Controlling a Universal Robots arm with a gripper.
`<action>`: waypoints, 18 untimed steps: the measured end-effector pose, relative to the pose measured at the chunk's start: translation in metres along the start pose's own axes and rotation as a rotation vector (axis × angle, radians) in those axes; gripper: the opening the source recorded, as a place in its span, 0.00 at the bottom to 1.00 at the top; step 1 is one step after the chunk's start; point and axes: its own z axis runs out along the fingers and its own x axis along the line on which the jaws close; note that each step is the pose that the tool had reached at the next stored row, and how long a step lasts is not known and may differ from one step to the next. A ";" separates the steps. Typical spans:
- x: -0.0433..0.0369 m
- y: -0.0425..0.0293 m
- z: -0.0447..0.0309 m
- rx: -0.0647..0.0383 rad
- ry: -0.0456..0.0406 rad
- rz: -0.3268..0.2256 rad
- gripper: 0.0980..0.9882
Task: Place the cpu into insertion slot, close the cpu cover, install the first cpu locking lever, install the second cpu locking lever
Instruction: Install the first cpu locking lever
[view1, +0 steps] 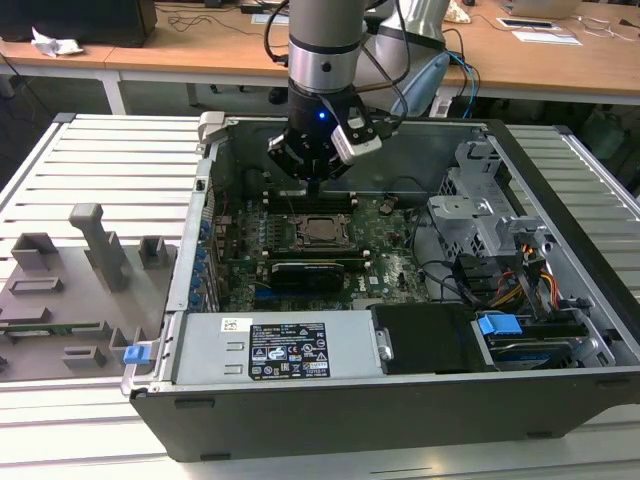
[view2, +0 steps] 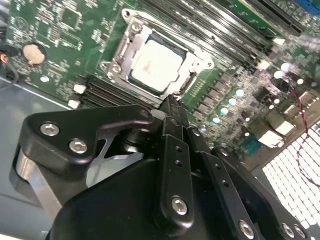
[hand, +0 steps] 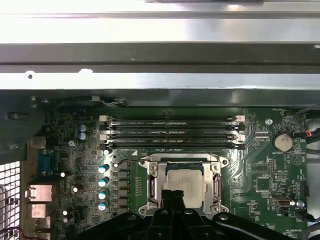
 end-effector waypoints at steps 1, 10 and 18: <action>0.0025 0.0000 0.0001 0.000 -0.0003 0.000 0.01; 0.0398 -0.0002 0.0016 -0.001 -0.0074 -0.005 0.01; 0.0505 0.0130 0.0076 -0.001 -0.0072 -0.021 0.01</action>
